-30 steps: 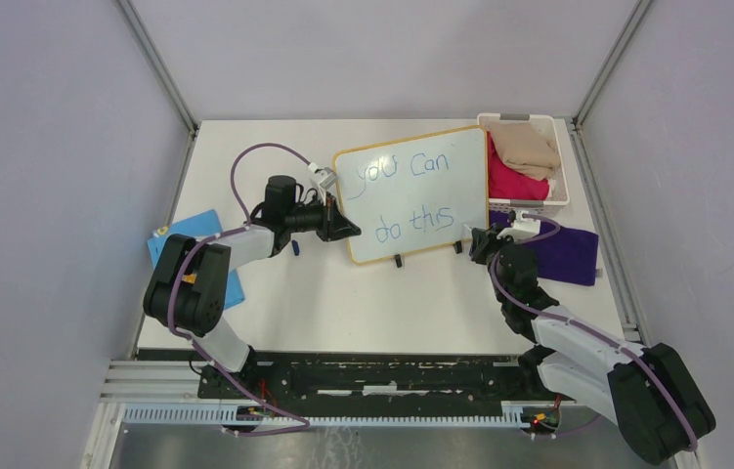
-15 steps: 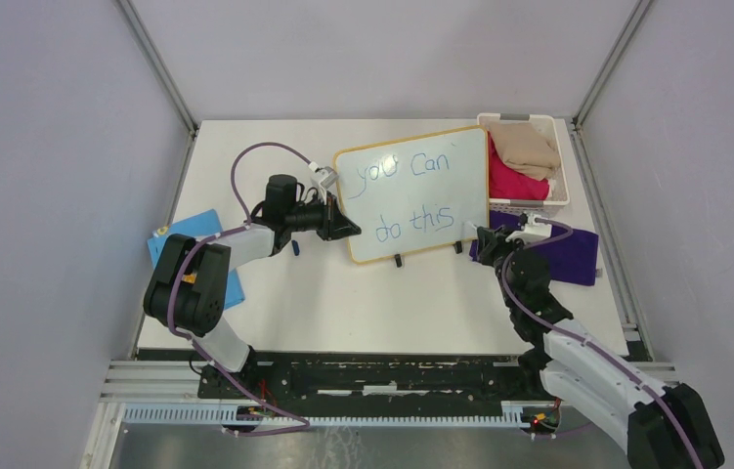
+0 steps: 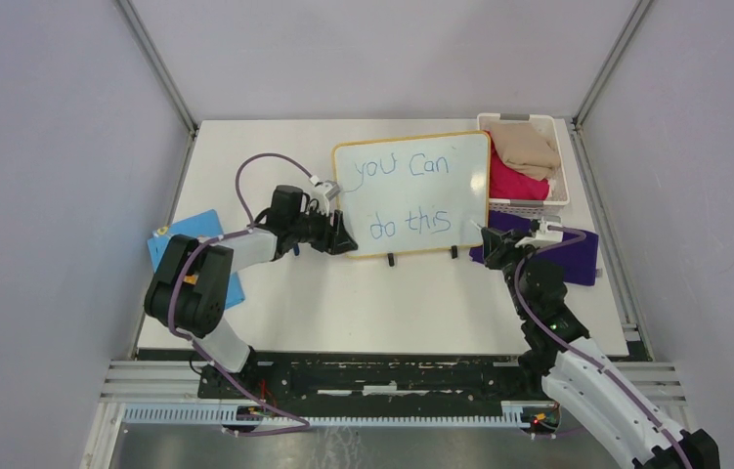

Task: Write a sentence on the whiteboard
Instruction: Write a sentence on the whiteboard, then close the whiteboard marker at the center of the board.

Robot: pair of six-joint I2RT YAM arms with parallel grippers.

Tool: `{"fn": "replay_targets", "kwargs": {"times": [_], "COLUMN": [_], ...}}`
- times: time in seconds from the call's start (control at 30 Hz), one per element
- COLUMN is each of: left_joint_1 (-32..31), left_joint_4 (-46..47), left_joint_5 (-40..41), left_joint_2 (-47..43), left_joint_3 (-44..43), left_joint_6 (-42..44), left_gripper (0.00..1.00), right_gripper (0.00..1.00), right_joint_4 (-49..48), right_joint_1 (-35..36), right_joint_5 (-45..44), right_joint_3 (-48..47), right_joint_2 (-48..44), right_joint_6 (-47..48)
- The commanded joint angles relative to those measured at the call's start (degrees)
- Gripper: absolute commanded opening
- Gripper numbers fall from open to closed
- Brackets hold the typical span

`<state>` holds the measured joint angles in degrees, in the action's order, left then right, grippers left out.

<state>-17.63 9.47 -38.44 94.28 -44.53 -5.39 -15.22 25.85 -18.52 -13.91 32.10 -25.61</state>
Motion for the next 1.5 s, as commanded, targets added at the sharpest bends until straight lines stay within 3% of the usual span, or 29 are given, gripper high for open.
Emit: {"fn": "replay_targets", "kwargs": {"times": [0.0,0.2,0.27,0.3,0.47,0.63,0.8,1.0,1.47], "left_joint_1": [-0.26,-0.18,-0.23,-0.23,-0.05,0.20,0.31,0.44,1.19], "left_joint_4": [-2.34,-5.93,-8.33,-9.99,-18.77,-24.00,-29.69,-39.40,-36.35], "left_joint_5": [4.45,10.97,14.51,17.14,35.84,53.03,54.71,55.34,52.75], "left_joint_2": [-3.83,-11.42,-14.87,-16.61,-26.55,-33.40,-31.33,-19.81,-5.51], "left_joint_3": [0.94,1.92,1.52,1.02,-1.24,-1.73,-5.11,-12.84,-12.68], "left_joint_6": [3.63,3.25,2.28,1.56,-4.17,-16.23,-22.75,-23.91,-27.54], "left_gripper": [0.65,0.83,0.98,0.99,1.00,1.00,1.00,1.00,0.96], "right_gripper": [0.00,0.00,0.00,0.00,0.00,0.00,0.00,0.00,0.00], "right_joint_4": [0.36,1.19,2.07,2.27,2.95,4.41,4.02,6.26,6.43], "right_joint_1": [-0.05,-0.01,-0.01,-0.07,-0.02,0.51,0.86,1.18,2.33], "right_joint_5": [1.53,4.70,6.72,8.25,16.06,18.37,21.68,22.33,21.74], "right_joint_3": [-2.14,-2.73,-3.75,-4.11,-6.56,-9.46,-9.49,-10.15,-8.41], "right_joint_2": [-1.94,-4.53,-5.55,-5.85,-6.85,-7.00,-6.97,-7.38,-8.11], "right_joint_6": [1.72,3.54,4.69,5.10,7.39,9.65,9.08,9.71,10.83]}}
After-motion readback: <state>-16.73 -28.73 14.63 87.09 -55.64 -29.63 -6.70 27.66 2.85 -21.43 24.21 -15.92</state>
